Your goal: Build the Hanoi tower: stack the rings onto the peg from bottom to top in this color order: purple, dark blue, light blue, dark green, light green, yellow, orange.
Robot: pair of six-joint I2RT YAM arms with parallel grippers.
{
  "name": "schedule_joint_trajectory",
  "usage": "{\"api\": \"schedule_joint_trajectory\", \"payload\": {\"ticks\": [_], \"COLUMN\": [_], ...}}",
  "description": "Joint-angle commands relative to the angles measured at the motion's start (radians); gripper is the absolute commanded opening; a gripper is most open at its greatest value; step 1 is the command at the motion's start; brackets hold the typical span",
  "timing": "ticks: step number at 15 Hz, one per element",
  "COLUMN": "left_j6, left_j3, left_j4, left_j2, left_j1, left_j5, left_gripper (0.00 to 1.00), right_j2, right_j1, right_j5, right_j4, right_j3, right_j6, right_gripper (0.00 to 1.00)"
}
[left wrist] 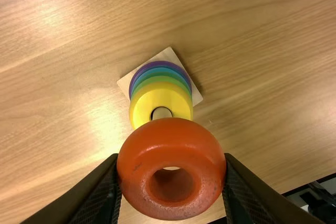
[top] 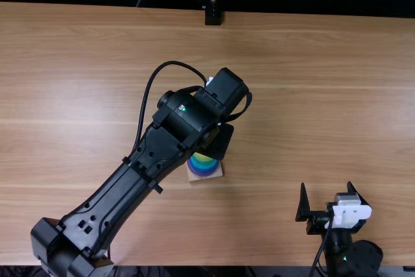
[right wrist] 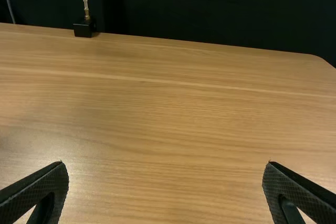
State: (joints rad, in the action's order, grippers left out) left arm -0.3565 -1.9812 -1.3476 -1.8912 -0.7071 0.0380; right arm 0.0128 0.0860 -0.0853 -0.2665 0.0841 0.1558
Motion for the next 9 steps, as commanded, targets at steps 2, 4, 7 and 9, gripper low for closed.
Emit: {"api": "schedule_joint_trajectory", "payload": {"ticks": [2, 4, 7, 9], "left_j6": [-0.015, -0.015, -0.014, -0.014], "left_j3": [-0.015, -0.008, 0.032, 0.056], "left_j4": [0.000, 0.000, 0.002, 0.002], "left_j2": [0.024, 0.023, 0.018, 0.011], "left_j1": [-0.008, -0.008, -0.003, 0.000], "left_j5": [-0.003, -0.003, -0.003, -0.001], "left_gripper": [0.00, 0.00, 0.00, 0.00], "right_j2": [-0.013, -0.013, -0.013, -0.013], "right_j1": [0.011, 0.011, 0.011, 0.011], "right_j5": [0.002, 0.002, 0.002, 0.002], "right_j4": [-0.053, -0.053, -0.053, -0.053], "right_j3": [-0.069, -0.069, -0.069, -0.069], "right_j6": [0.004, 0.004, 0.002, 0.004], "right_gripper": [1.00, 1.00, 1.00, 1.00]}}
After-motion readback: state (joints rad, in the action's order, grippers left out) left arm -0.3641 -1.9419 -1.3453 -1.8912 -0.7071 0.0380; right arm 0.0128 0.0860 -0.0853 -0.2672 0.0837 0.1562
